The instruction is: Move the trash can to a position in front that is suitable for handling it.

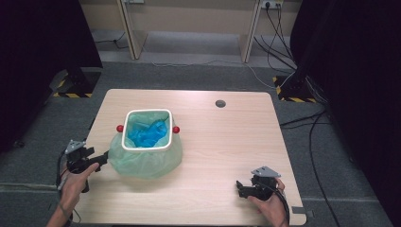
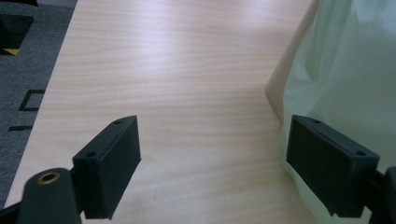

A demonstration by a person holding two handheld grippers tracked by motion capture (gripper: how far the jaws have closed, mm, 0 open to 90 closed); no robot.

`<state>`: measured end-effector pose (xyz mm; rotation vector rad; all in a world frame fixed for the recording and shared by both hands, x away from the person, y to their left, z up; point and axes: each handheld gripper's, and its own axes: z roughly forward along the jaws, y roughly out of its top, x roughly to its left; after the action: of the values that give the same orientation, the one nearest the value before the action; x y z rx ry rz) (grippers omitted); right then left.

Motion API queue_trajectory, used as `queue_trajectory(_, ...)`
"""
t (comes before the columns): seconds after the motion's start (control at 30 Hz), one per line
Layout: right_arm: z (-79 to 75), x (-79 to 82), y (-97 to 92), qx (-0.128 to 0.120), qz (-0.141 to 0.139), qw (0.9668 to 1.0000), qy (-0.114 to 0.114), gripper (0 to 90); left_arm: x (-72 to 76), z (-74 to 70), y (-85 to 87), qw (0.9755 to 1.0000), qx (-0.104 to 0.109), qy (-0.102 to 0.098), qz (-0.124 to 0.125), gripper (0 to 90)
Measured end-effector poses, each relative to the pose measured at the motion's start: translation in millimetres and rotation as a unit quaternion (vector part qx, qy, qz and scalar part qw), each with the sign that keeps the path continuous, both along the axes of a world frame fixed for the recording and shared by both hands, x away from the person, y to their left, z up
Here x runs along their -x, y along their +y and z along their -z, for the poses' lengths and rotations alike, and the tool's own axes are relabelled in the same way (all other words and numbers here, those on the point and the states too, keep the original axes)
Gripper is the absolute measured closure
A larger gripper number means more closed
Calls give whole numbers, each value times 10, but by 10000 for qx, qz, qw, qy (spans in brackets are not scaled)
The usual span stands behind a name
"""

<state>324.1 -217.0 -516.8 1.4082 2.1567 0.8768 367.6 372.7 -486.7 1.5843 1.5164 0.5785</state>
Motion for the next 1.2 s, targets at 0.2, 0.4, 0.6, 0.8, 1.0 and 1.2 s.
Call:
queue_trajectory(0.2, 0, -4, 1, 1, -1, 10000, 2, 48, -140, -137, -85, 9998, -65, -109, 134, 173)
queue_trajectory(0.4, 0, -4, 1, 3, -1, 10000, 2, 48, -310, -124, -185, 9996, -114, -42, 264, 181)
queue_trajectory(0.6, 0, -4, 2, 1, 2, 10000, 4, 48, -362, -122, -325, 9989, -22, -3, 458, 187)
queue_trajectory(0.8, 0, -4, 2, 0, 3, 10000, 5, 48, -392, -119, -431, 9984, 38, 45, 560, 195)
queue_trajectory(1.0, 0, -4, 2, 0, 2, 10000, 5, 48, -401, -130, -503, 9981, 60, 75, 616, 216)
queue_trajectory(1.2, 0, -4, 3, 2, 6, 10000, 4, 48, -418, -131, -661, 9971, 91, 70, 754, 216)
